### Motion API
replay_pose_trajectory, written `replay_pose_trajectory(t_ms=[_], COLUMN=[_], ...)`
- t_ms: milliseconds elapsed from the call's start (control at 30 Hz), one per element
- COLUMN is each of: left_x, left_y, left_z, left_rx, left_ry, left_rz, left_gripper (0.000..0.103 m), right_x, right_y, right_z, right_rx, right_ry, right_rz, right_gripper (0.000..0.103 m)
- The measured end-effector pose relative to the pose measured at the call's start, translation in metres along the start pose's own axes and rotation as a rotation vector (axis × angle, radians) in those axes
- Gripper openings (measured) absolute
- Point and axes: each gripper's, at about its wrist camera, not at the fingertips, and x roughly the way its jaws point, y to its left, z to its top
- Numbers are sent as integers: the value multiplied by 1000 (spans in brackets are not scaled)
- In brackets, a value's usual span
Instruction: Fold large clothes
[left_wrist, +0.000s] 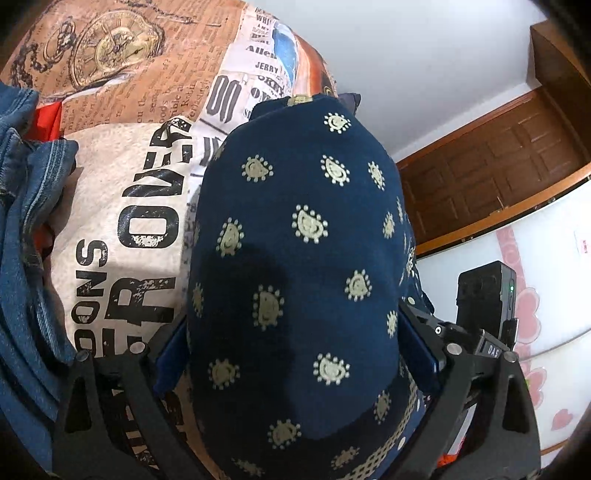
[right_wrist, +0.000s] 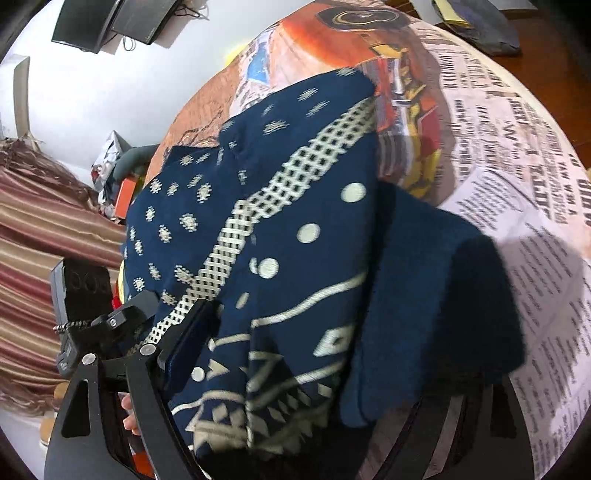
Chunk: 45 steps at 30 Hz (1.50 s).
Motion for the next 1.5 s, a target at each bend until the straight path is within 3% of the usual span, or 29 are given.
replay_pose_trajectory(t_ms=[67, 167, 333, 600, 900, 1067, 1267, 1500], left_x=[-1, -4, -26, -109, -193, -235, -264, -257], left_y=[1, 4, -1, -44, -40, 5, 81, 183], left_z=[2, 5, 8, 7, 7, 11, 14, 8], left_rx=[-15, -24, -64, 52, 107, 60, -44, -173], left_ry=[1, 7, 29, -92, -203, -272, -319, -285], left_rz=[4, -11, -76, -106, -52, -31, -10, 5], left_gripper=[90, 80, 65, 55, 50, 50, 50, 52], right_x=[-2, -7, -22, -50, -44, -12, 58, 137], right_y=[9, 20, 40, 130, 175, 211, 243, 258], right_z=[-6, -9, -2, -5, -24, -18, -9, -16], right_rx=[-5, -35, -71, -265, -348, -392, -388, -412], right_ry=[-1, -9, -1, -94, -129, -113, -40, 63], right_rz=[8, 11, 3, -36, 5, 40, 102, 67], right_gripper=[72, 47, 23, 20, 20, 20, 20, 20])
